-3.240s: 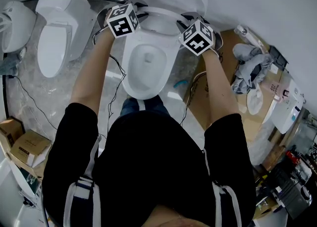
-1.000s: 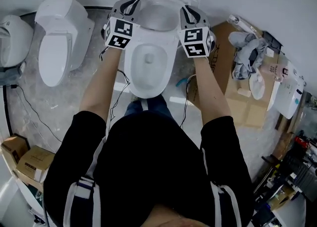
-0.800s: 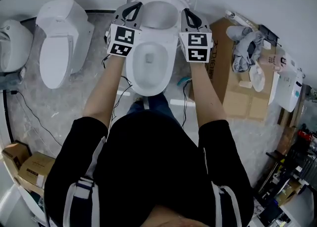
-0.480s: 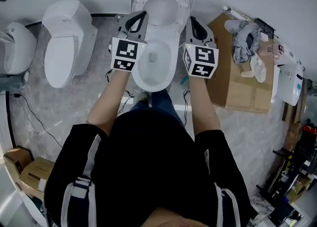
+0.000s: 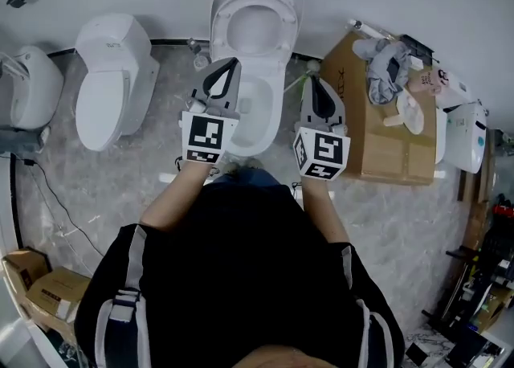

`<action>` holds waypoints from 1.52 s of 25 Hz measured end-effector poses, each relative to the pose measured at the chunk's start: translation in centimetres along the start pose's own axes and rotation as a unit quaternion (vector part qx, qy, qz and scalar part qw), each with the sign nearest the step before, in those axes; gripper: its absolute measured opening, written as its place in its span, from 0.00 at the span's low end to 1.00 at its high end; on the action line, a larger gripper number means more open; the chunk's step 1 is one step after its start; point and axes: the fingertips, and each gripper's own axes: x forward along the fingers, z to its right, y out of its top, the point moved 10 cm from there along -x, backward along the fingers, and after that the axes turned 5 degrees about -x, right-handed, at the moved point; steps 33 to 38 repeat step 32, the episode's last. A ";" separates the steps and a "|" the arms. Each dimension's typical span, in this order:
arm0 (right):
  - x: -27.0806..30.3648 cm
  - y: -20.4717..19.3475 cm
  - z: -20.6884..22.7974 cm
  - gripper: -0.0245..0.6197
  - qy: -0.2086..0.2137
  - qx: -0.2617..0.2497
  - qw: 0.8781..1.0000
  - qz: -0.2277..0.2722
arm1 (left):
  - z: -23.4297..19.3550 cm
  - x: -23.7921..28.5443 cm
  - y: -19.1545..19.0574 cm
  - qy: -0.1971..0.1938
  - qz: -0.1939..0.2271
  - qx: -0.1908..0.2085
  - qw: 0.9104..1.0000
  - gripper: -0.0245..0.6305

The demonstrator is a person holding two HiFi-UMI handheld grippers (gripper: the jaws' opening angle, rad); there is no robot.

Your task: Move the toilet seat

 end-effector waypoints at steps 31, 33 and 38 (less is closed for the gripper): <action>-3.8 -0.6 1.5 0.07 0.060 -0.019 0.998 0.032 | 6.7 -2.5 0.3 0.024 0.011 0.007 1.000 0.05; -3.9 -0.7 1.5 0.07 0.060 -0.019 0.997 0.031 | 6.8 -2.6 0.3 0.024 0.011 0.007 1.000 0.05; -3.9 -0.7 1.5 0.07 0.060 -0.019 0.997 0.031 | 6.8 -2.6 0.3 0.024 0.011 0.007 1.000 0.05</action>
